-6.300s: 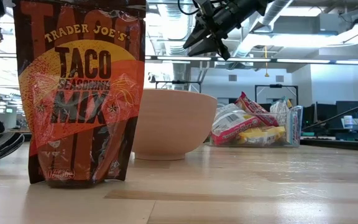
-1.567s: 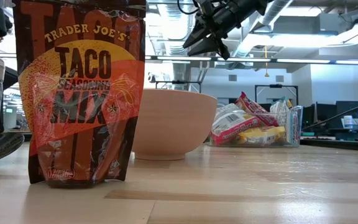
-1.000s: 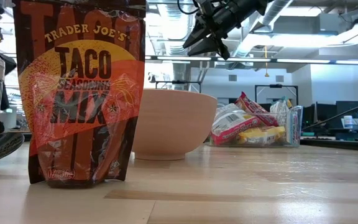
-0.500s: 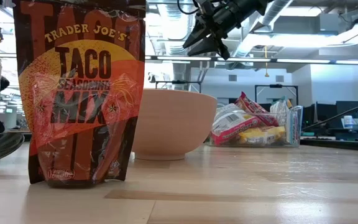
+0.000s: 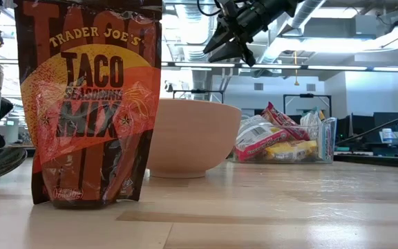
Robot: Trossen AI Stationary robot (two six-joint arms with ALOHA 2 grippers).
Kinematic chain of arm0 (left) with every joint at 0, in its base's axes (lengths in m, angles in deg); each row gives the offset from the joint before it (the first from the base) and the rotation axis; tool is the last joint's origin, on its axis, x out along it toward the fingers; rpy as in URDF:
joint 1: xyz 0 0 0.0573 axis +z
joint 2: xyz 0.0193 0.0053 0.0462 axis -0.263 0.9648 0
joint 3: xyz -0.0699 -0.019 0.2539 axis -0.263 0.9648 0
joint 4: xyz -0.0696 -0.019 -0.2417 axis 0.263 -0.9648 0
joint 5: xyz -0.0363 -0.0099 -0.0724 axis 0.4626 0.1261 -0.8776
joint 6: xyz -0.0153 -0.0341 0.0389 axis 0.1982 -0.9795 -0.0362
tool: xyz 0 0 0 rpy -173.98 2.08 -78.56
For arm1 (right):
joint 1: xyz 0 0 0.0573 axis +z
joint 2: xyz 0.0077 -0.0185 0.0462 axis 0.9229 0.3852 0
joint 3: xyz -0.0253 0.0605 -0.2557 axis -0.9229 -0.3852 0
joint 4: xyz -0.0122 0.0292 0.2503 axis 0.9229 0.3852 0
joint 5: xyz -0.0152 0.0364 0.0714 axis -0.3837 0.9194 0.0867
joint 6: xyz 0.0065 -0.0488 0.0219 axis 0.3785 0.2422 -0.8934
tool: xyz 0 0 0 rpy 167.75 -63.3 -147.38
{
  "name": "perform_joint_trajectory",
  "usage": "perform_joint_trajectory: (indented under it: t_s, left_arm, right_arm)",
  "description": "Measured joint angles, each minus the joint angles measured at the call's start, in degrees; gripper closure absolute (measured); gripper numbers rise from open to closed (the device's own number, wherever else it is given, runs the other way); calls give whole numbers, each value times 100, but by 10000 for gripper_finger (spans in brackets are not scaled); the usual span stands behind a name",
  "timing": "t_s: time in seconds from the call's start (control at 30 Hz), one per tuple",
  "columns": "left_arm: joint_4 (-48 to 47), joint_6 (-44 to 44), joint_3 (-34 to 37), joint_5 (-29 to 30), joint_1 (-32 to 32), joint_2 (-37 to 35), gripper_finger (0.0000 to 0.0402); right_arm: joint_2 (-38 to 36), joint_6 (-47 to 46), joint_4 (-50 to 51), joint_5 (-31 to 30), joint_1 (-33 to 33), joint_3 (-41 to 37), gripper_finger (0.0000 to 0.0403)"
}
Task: Pick & Place Food Item
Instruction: Put the golden seasoning bottle into the dark blue bin
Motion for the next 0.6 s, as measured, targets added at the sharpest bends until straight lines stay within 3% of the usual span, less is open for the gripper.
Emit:
perform_joint_trajectory:
  t_s: [0.33, 0.6]
  left_arm:
    - [1103, -28, 0, 4, 18, 0, 33]
    - [1318, -28, 0, 4, 18, 0, 33]
  right_arm:
    - [0, -4, 2, 0, 0, 0, 282]
    - [0, -4, 1, 0, 3, 0, 282]
